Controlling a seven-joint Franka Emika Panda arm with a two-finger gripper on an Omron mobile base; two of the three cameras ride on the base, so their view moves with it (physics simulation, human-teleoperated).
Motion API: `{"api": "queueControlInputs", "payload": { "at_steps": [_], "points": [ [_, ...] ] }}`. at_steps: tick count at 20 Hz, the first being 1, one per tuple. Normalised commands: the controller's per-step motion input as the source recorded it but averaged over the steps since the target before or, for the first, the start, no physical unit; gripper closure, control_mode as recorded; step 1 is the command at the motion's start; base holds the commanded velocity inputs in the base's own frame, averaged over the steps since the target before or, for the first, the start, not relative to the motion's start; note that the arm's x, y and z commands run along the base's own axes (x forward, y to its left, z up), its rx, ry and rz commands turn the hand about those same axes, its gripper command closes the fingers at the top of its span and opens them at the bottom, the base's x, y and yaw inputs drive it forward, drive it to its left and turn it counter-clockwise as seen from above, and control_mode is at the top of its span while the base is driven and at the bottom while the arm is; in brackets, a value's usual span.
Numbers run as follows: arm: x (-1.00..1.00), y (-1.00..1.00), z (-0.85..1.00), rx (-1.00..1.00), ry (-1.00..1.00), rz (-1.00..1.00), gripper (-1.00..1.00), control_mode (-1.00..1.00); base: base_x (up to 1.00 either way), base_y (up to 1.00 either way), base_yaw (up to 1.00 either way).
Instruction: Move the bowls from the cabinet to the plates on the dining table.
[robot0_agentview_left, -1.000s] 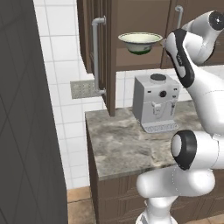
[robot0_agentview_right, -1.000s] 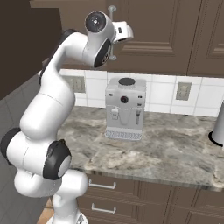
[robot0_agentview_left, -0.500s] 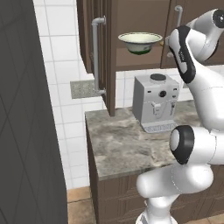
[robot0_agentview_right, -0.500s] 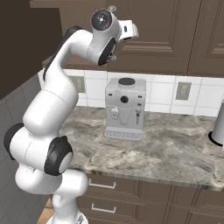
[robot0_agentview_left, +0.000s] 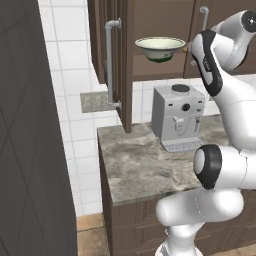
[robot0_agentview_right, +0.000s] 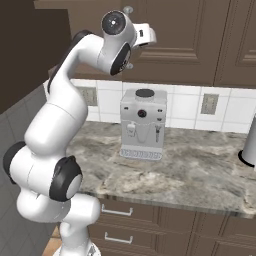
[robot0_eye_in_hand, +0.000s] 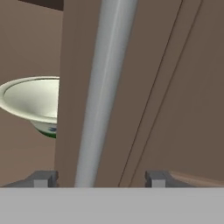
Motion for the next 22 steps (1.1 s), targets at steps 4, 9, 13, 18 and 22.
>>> {"api": "queueControlInputs", "payload": {
  "at_steps": [4,9,13,18,22],
  "points": [
    [0.05,0.00,-0.03,0.00,0.01,0.00,1.00,-1.00,0.00,0.00,0.00],
    [0.01,0.00,0.00,0.00,0.00,0.00,1.00,-1.00,0.00,0.00,0.00],
    [0.05,0.03,-0.02,0.00,0.00,0.00,1.00,-1.00,0.00,0.00,0.00],
    [0.02,0.03,0.00,0.00,0.00,0.00,1.00,-1.00,0.00,0.00,0.00],
    [0.00,0.00,0.00,0.00,0.01,0.00,1.00,-1.00,0.00,0.00,0.00]
  ]
}}
